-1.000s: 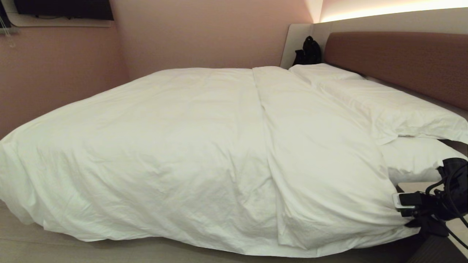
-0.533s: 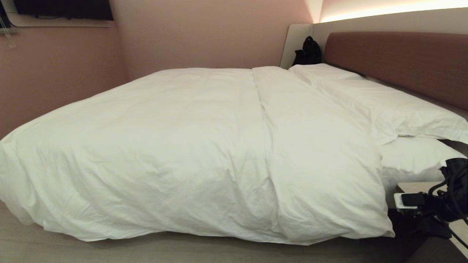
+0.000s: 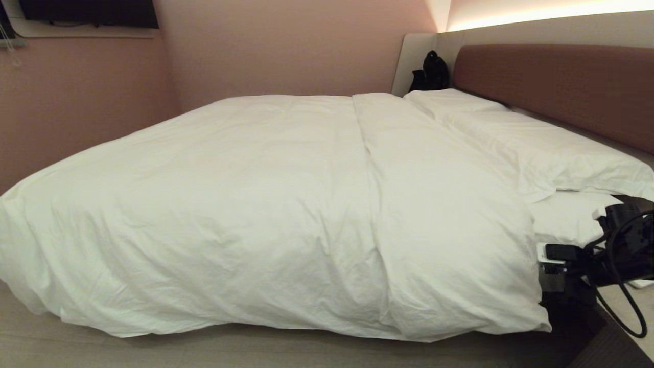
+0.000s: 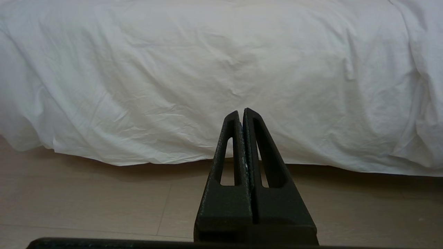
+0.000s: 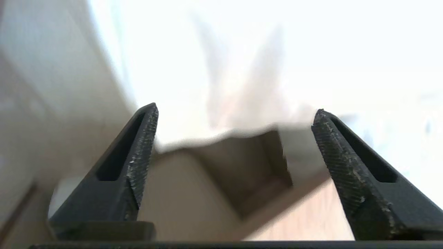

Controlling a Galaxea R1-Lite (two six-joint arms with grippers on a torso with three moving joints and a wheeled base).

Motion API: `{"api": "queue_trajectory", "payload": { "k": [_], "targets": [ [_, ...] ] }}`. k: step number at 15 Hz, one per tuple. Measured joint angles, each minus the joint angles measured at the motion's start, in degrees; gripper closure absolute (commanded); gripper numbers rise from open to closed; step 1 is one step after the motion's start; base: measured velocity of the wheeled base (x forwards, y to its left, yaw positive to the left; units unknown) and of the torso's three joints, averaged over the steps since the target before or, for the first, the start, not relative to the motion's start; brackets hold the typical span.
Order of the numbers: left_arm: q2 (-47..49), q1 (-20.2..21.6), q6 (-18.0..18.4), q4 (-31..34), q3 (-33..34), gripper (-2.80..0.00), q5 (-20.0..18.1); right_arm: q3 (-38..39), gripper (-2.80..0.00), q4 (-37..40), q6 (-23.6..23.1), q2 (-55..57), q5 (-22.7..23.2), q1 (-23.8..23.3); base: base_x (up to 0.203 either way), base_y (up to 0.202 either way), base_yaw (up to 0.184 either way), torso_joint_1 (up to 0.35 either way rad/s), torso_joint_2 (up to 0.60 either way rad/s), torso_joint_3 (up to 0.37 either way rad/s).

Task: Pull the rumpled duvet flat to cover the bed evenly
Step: Flatten the corners of the folded blanket

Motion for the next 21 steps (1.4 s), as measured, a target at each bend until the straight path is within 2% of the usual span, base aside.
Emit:
{"api": "queue_trajectory", "payload": {
  "k": [5, 13, 17, 21],
  "targets": [
    [0.0, 0.0, 0.0, 0.0, 0.0, 0.0, 0.0, -2.5, 0.0, -1.7, 5.1, 2.8, 5.6, 0.7, 0.0, 0.0, 0.0, 0.0, 0.0, 0.0],
    [0.0, 0.0, 0.0, 0.0, 0.0, 0.0, 0.0, 3.6, 0.0, -1.4, 6.4, -9.7, 6.4, 0.9, 0.0, 0.0, 0.0, 0.0, 0.0, 0.0],
    [0.0, 0.0, 0.0, 0.0, 0.0, 0.0, 0.0, 0.9, 0.0, -1.6, 9.2, -3.9, 6.4, -0.2, 0.0, 0.0, 0.0, 0.0, 0.0, 0.0],
    [0.0, 0.0, 0.0, 0.0, 0.0, 0.0, 0.0, -3.1, 0.0, -1.5, 15.1, 2.5, 6.4, -0.6, 0.0, 0.0, 0.0, 0.0, 0.0, 0.0]
  ]
}}
